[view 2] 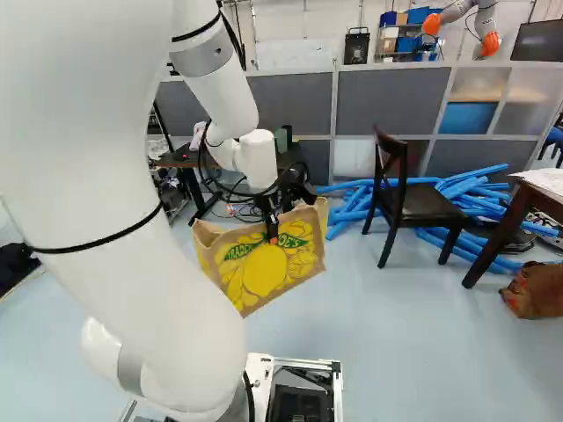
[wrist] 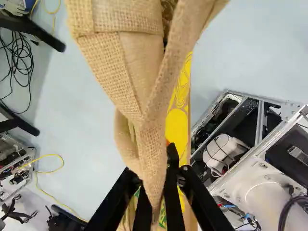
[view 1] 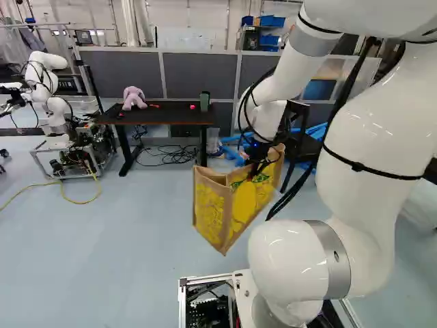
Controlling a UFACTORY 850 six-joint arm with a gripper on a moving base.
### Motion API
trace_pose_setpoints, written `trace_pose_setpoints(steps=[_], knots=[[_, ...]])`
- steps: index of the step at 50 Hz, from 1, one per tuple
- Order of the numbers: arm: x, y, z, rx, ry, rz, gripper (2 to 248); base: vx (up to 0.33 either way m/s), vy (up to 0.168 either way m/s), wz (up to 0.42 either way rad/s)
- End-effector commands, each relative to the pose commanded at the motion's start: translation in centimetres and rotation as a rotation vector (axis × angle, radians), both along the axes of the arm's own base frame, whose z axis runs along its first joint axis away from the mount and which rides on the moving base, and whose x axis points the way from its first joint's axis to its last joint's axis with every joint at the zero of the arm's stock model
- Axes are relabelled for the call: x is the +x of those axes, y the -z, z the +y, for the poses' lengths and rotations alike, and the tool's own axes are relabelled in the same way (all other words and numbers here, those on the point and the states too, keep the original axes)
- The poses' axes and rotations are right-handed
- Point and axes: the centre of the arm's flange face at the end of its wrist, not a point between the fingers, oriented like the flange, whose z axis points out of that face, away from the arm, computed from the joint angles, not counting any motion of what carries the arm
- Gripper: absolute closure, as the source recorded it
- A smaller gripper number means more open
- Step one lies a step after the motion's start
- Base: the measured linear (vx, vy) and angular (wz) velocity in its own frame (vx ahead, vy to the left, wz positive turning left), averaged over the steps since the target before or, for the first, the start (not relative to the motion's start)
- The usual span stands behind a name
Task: Pick up the bag on the ground and place it on the table
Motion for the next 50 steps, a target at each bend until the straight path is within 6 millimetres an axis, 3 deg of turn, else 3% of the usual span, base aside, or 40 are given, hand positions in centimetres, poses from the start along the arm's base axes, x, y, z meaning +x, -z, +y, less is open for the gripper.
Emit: trace_pose_setpoints(steps=[50], knots=[[-0.9,-7.3,-0.2,0.039,0.022,0.025,224,0.000,0.000,0.000]])
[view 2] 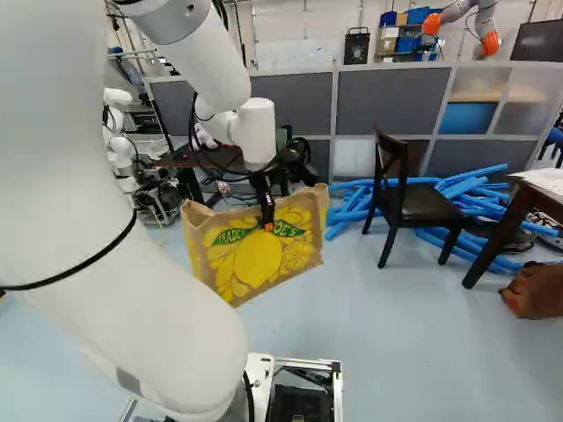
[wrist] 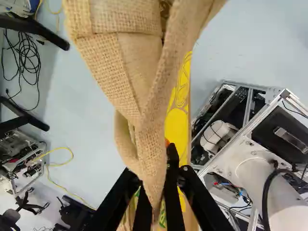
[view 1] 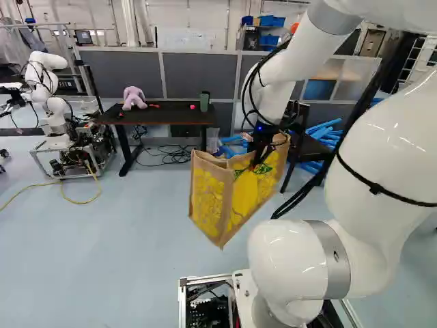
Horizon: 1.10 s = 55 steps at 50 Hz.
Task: Pick up the bag on the ground and place it on the table
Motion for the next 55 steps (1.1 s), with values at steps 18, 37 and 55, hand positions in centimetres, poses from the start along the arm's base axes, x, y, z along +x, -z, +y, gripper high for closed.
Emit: trace_pose_setpoints(steps=[18,37,55], knots=[[0.0,-2.7,0.2,0.000,-0.017,0.002,224,0.000,0.000,0.000],[0.3,-5.6,0.3,-0.021,-0.049,-0.006,224,0.000,0.000,0.000],[0.4,-7.0,0.4,-0.028,-0.061,-0.011,224,0.000,0.000,0.000]])
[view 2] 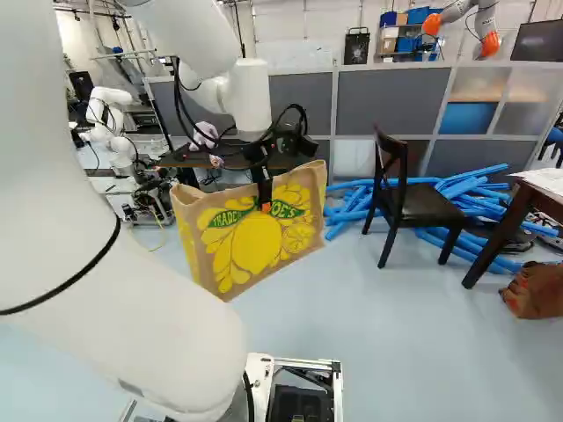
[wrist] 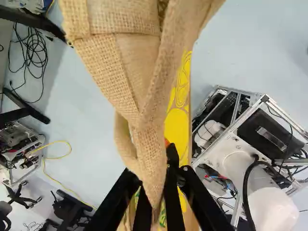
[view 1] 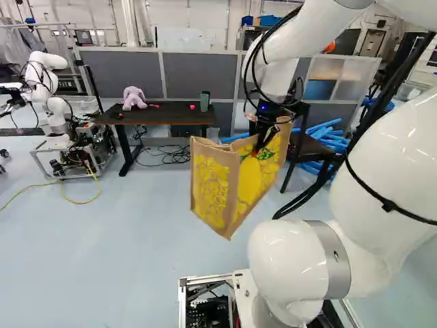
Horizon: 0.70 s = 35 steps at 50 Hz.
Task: Pick up the bag on the ground and place it on the table
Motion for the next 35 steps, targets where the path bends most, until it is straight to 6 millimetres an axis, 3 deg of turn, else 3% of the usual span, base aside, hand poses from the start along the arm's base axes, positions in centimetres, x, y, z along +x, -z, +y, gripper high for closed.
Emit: trace_pose_setpoints(steps=[35], knots=[[0.01,-0.02,0.00,0.000,0.000,0.000,224,0.006,0.007,0.020]])
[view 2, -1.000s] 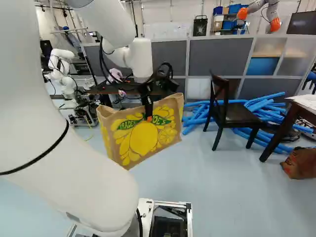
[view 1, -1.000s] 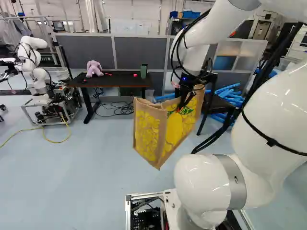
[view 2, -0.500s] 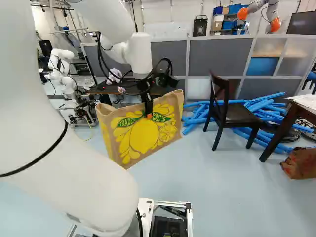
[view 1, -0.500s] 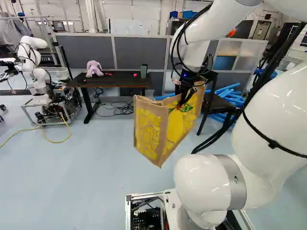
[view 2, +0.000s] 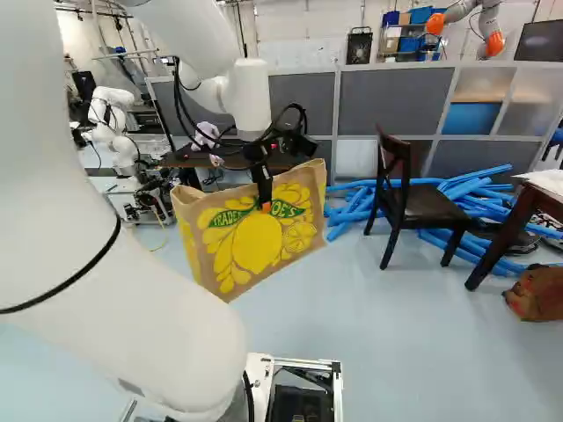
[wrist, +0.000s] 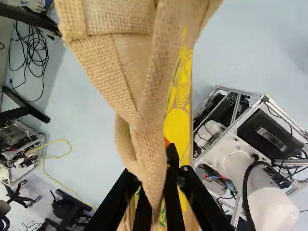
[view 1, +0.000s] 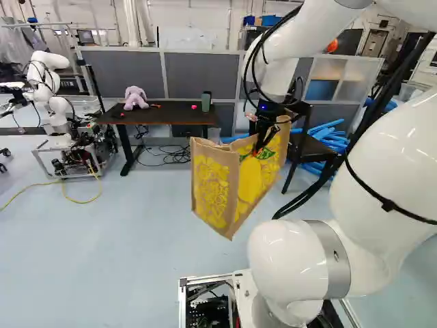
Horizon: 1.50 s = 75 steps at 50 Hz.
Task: Pick up the bag on the ground and place it on the table
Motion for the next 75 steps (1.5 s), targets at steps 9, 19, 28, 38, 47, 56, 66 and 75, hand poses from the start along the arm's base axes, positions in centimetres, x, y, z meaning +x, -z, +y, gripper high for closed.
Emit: trace_pose_setpoints(steps=[9,19,28,38,47,56,66,75], knots=[[0.00,0.00,0.00,0.000,0.000,0.000,224,0.038,0.034,0.122],[0.00,0.00,0.00,0.000,0.000,0.000,224,0.073,0.053,0.234],[0.00,0.00,0.00,0.000,0.000,0.000,224,0.094,0.056,0.251],[0.00,0.00,0.00,0.000,0.000,0.000,224,0.106,0.054,0.242],[0.00,0.00,0.00,0.000,0.000,0.000,224,0.132,0.041,0.195],[0.00,0.00,0.00,0.000,0.000,0.000,224,0.146,0.044,0.186],[0.00,0.00,0.00,0.000,0.000,0.000,224,0.152,0.019,0.075],[0.00,0.00,0.00,0.000,0.000,0.000,224,0.169,0.005,-0.001]])
